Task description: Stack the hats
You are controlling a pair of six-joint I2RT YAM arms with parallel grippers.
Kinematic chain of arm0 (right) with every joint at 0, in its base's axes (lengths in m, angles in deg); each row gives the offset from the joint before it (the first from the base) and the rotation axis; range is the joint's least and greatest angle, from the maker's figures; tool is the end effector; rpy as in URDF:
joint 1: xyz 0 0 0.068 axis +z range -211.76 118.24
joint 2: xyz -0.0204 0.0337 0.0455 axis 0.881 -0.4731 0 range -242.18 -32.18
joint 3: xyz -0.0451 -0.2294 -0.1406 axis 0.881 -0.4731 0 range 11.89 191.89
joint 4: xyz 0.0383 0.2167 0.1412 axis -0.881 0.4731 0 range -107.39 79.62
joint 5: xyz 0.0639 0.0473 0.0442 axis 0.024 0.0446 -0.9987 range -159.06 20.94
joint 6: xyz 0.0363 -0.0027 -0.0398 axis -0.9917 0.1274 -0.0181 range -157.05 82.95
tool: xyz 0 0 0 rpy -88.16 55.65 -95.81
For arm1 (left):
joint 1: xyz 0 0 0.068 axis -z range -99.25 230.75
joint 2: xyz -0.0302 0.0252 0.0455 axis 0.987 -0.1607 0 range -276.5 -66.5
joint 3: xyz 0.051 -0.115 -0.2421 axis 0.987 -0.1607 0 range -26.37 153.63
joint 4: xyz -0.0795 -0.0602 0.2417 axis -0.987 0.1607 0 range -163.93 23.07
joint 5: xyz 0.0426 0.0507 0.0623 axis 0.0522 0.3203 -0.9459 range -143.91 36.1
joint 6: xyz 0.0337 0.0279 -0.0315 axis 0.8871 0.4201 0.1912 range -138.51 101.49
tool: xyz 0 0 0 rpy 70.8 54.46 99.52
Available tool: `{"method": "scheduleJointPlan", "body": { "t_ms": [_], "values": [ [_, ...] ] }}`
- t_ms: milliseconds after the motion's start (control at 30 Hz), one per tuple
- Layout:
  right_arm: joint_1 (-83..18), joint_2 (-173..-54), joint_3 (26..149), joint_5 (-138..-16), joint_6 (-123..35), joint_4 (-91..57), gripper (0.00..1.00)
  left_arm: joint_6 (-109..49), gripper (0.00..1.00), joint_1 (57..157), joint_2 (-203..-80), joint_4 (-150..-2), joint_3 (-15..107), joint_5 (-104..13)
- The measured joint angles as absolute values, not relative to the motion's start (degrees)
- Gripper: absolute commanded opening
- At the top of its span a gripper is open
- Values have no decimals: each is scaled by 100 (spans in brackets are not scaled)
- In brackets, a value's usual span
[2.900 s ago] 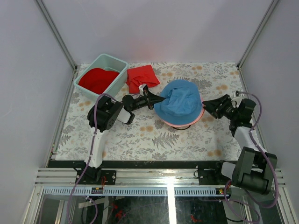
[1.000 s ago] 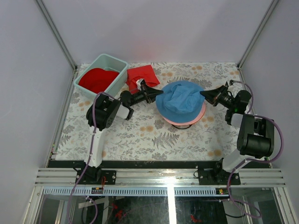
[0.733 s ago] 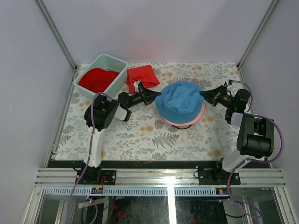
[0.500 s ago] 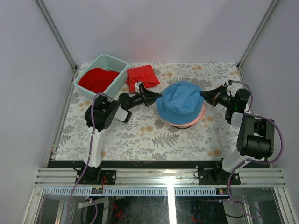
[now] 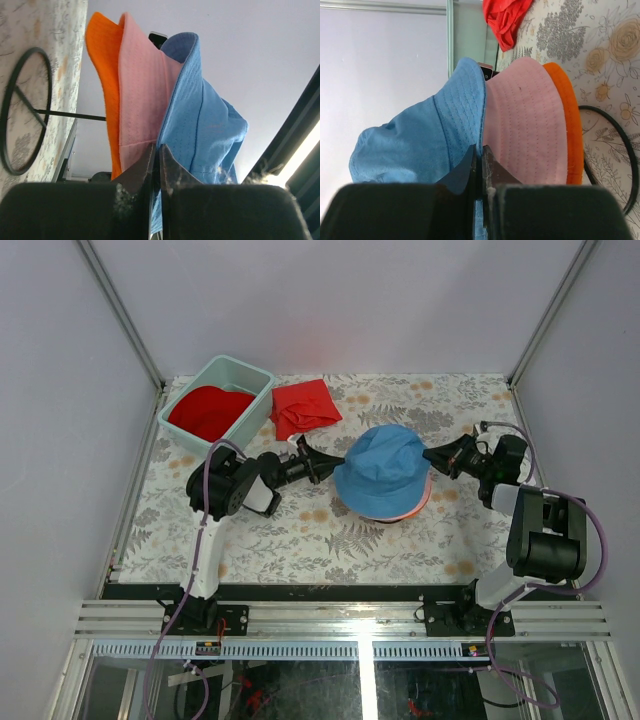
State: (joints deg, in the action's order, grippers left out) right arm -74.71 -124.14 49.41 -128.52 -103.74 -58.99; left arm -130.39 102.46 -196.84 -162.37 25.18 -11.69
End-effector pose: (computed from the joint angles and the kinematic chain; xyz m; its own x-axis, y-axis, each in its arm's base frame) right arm 0.3091 -0.0396 0.1924 -0.7328 0.6472 -0.2100 -0.0798 0.2248 0.9711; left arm 0.3594 -0.1689 0.1028 -0.8834 -0.3880 0.2629 -0.1870 -0.2227 -0.9568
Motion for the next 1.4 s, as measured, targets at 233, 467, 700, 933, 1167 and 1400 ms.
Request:
{"method": "scheduleJointPlan", "body": {
  "t_ms": [233,467,700,933,1167,1400],
  "values": [
    [-7419,-12393,4897,-12841,-9878,-5433,0,-12838,0,10251,-19684,-16252,2040,-1265],
    [-7417,-12362,4862,-12710,-9317,-4789,0,-12658,0,10246,-19684,-16252,1756,-1274],
    [-7408,-12222,4919,-12667,-8949,-4404,8,-12617,0,10246,-19673,-16250,1756,-1272],
    [-7244,-12017,5186,-12208,-8731,-3733,55,-12462,0,10244,-19481,-16222,1749,-1232],
    [-7227,-11149,5444,-11530,-8440,-2693,59,-12250,0,10244,-19033,-16209,1563,-1234],
    [-7233,-10255,4943,-11276,-8702,-2566,61,-12097,0,10244,-18867,-16206,1395,-1193]
  ]
}}
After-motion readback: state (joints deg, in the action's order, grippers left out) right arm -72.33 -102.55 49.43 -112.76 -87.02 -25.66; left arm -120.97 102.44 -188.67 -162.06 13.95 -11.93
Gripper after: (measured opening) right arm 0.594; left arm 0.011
